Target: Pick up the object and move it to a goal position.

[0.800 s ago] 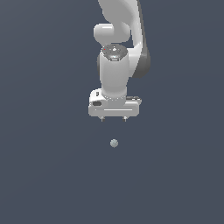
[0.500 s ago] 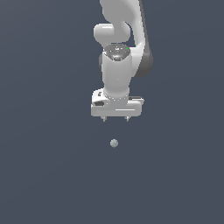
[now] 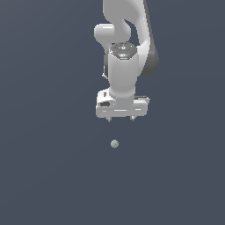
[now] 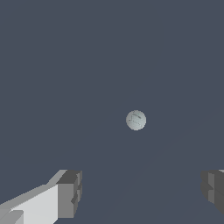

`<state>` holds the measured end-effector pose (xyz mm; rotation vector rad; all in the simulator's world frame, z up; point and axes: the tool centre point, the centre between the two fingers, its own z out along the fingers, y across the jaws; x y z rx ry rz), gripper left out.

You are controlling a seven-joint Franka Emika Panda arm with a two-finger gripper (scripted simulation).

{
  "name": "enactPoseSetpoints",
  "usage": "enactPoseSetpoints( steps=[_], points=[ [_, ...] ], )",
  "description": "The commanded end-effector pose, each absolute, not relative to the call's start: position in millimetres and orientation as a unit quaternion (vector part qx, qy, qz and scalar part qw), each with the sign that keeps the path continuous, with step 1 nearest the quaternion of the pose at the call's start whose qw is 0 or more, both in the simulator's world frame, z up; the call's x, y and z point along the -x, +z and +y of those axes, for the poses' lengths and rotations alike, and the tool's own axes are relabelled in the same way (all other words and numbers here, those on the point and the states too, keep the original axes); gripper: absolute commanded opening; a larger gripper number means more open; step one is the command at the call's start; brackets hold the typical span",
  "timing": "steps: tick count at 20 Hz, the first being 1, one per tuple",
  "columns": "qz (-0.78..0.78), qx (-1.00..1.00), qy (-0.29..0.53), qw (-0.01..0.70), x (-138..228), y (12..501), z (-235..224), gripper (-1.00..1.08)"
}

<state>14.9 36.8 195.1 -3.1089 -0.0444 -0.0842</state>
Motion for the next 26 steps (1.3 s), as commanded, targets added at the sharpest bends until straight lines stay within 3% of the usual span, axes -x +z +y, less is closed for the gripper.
enactPoseSetpoints(
  steps=[1,26],
  points=[
    [-0.008,1.000,-0.026,0.015,-17,191,36,1.00],
    [0.138,0.990,0.000,0.000,-54,72,12,1.00]
  ],
)
